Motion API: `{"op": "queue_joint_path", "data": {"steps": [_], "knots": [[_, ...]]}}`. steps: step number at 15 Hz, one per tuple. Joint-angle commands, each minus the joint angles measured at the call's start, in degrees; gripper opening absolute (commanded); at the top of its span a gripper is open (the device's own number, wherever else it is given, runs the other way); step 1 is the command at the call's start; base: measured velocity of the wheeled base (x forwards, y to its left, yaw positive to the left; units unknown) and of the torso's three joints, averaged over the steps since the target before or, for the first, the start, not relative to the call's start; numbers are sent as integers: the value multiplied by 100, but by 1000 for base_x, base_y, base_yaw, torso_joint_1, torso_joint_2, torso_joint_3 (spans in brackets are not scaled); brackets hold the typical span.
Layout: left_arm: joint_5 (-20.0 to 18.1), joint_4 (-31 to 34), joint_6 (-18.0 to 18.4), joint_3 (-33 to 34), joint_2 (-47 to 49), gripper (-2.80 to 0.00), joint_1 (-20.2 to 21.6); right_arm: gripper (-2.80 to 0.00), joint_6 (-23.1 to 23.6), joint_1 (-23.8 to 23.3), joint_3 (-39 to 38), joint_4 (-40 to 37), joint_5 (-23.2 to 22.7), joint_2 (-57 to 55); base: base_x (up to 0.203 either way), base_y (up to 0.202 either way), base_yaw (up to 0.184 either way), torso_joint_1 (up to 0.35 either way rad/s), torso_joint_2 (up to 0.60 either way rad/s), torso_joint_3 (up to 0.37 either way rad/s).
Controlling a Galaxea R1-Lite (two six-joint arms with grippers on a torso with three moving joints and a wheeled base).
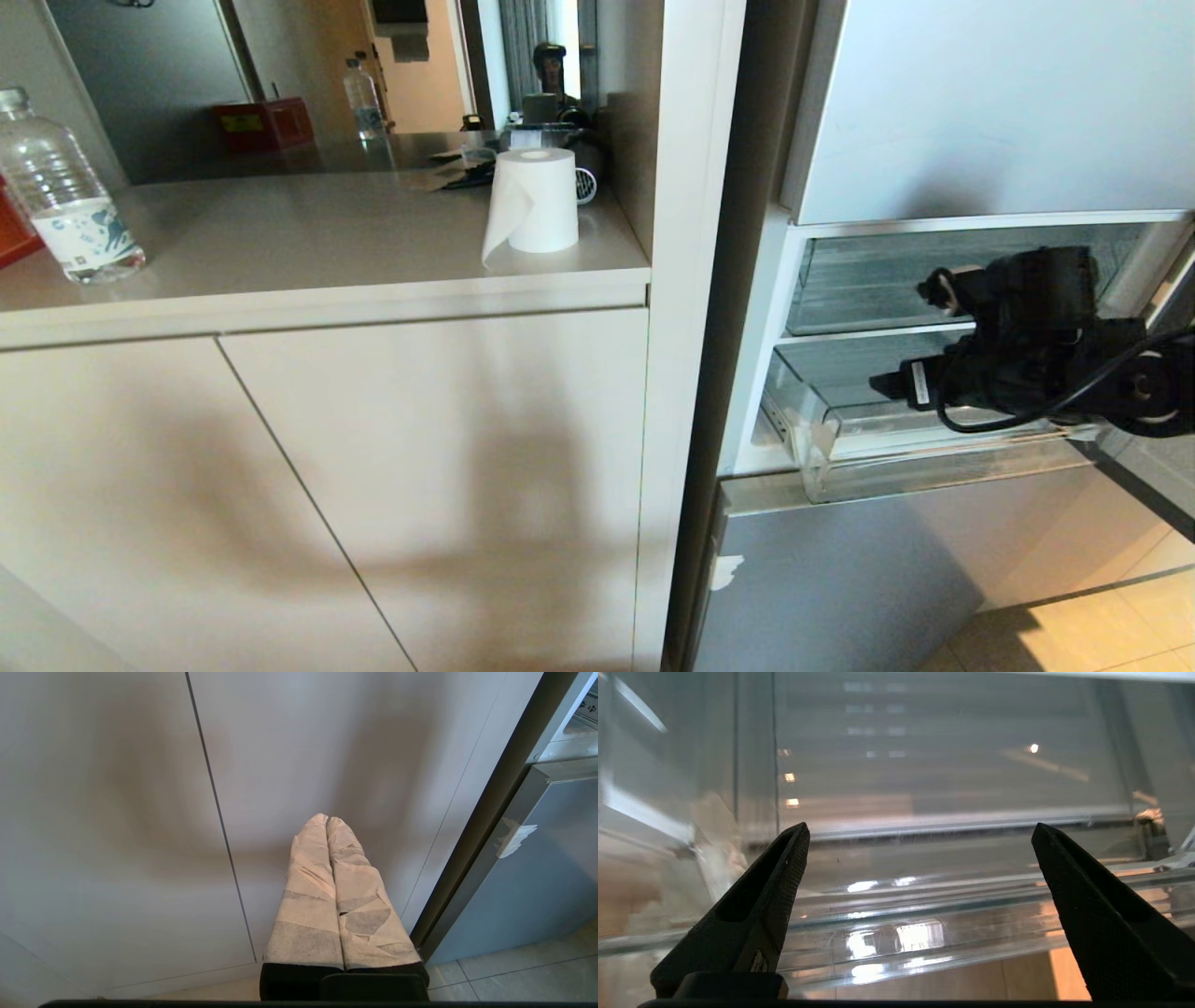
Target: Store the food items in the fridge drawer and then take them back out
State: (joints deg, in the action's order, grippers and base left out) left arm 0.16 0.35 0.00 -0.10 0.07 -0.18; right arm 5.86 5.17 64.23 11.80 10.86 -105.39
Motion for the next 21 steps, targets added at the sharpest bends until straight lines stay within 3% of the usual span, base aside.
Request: {"op": "queue_joint_path", "data": {"steps": [1,5,9,13,21], "knots": [[2,0,0,1,1,-280,-7,0,8,-24,318,-445,43,-274,0,0,0,0,0,0],[2,0,0,1,1,-280,-1,0,9,-146,502,-1539,146,37,0,0,0,0,0,0],[2,0,0,1,1,-280,1,0,-9,-356,204,-2342,183,915,0,0,0,0,0,0],[2,0,0,1,1,-280,1,0,-49,-402,45,-2402,146,939,0,0,0,0,0,0],[2,0,0,1,1,-280,0,0,-99,-465,-513,-2359,98,2179,0,0,0,0,0,0]]}}
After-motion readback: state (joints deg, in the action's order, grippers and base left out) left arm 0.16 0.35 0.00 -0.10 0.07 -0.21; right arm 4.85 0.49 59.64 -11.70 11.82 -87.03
